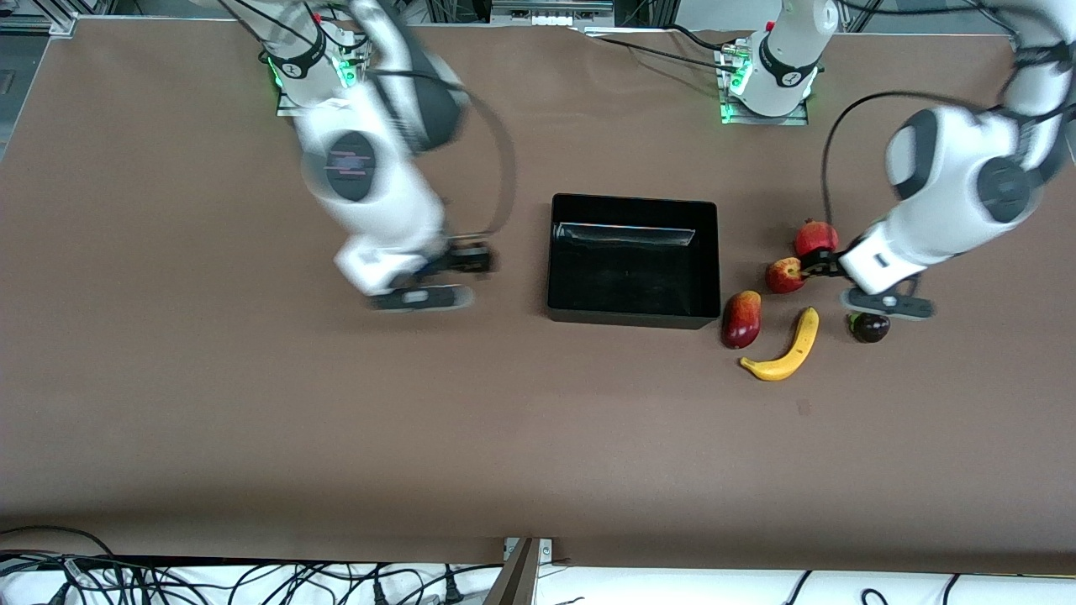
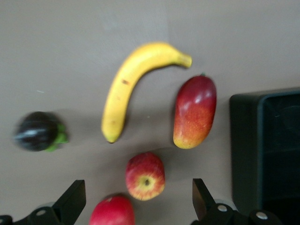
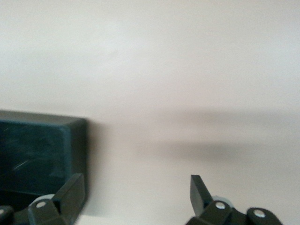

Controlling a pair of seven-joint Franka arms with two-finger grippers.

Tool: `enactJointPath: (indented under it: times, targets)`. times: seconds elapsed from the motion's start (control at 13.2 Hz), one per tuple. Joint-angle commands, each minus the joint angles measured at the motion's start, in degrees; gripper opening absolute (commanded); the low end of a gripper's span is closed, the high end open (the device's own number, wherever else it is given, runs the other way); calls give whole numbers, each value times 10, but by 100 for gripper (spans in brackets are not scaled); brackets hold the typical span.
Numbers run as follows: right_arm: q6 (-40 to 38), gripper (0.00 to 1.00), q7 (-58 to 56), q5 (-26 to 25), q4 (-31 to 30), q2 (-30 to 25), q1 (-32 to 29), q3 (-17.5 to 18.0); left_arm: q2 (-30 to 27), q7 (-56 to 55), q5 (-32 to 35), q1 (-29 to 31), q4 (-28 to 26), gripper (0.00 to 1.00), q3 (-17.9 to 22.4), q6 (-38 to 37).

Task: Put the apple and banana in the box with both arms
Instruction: 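Grasp the small red apple with the left gripper while the right gripper withdraws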

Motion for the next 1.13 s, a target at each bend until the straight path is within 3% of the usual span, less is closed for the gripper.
enactJointPath:
  times: [0.0,0.15,0.3,0.38,0.6,0.68,0.83,0.91,0.98,1.06]
  targets:
    - [-50,100,-66,-4,-19,-39,0,-89,3,8,-3,-2,-62,100,3,42]
    - [-83,100,-125,8,-18,-47,-18,-159,20,18,-3,-1,-82,100,3,51]
    - [-89,100,-231,6,-16,-75,-78,-145,40,25,-3,-2,-85,100,3,81]
    - [-118,100,-263,-3,-16,-89,-130,-107,54,25,-3,-2,-85,100,3,93]
    - [-167,100,-268,-119,-52,-155,-253,34,76,25,-2,-2,-85,100,4,130]
    - [-153,100,-261,-131,-95,-189,-301,81,79,26,-2,-2,-85,100,4,131]
    - [-52,100,-259,-145,-217,-260,-381,154,89,29,29,-2,-85,100,5,144]
    - [-17,100,-260,-144,-250,-282,-406,170,89,39,50,-2,-85,68,5,144]
    - [-31,100,-262,-144,-239,-283,-410,170,88,50,54,-2,-85,11,6,139]
    - [-59,100,-262,-144,-220,-286,-411,170,88,52,54,-2,-85,0,7,138]
